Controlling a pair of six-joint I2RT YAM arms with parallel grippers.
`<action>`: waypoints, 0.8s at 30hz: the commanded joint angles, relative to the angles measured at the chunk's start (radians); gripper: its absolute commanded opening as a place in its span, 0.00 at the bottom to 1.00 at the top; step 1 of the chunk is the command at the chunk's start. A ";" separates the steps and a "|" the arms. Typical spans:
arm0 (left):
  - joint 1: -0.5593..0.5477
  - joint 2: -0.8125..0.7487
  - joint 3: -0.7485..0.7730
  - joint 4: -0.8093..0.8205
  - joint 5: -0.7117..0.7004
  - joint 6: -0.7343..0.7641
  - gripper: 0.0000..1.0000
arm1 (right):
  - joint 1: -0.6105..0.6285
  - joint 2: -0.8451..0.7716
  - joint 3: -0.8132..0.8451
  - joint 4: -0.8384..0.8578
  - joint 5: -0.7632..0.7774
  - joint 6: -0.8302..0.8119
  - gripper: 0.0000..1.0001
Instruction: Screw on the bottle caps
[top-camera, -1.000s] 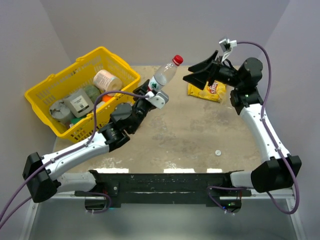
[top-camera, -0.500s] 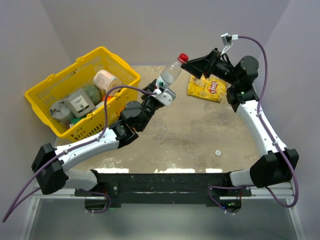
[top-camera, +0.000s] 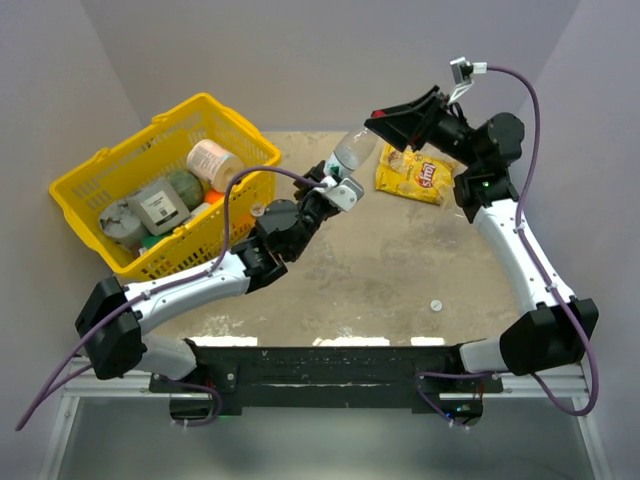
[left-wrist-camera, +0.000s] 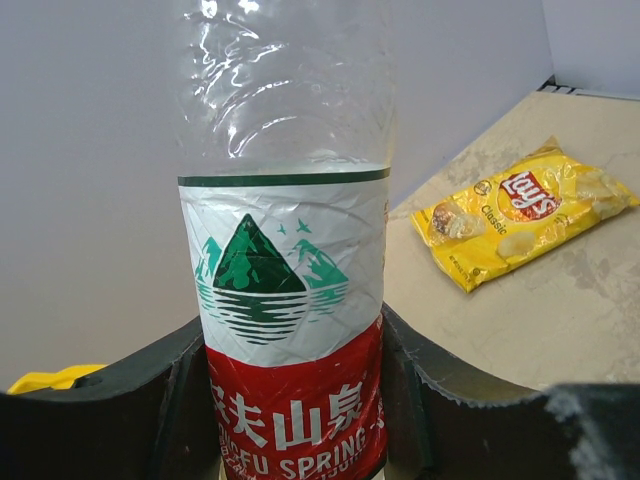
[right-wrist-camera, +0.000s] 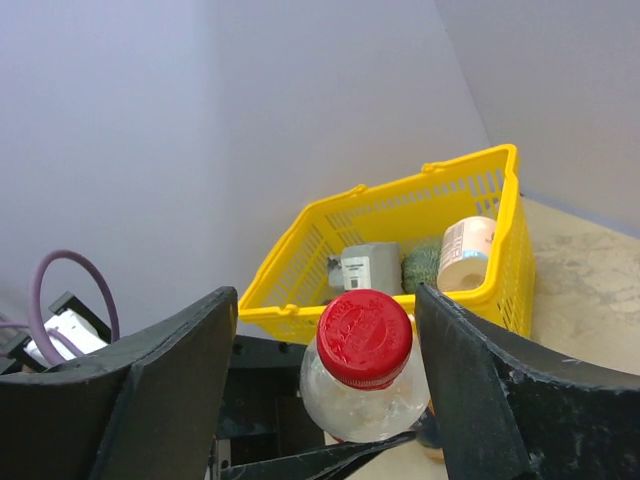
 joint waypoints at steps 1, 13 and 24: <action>-0.004 0.009 0.062 0.093 -0.006 -0.008 0.00 | 0.010 -0.002 0.034 0.024 -0.011 -0.010 0.75; -0.012 0.010 0.059 0.113 0.000 0.004 0.07 | 0.027 0.007 0.035 -0.019 -0.002 -0.080 0.38; -0.012 -0.193 -0.059 -0.256 0.135 -0.100 1.00 | 0.025 -0.040 0.144 -0.478 -0.017 -0.791 0.23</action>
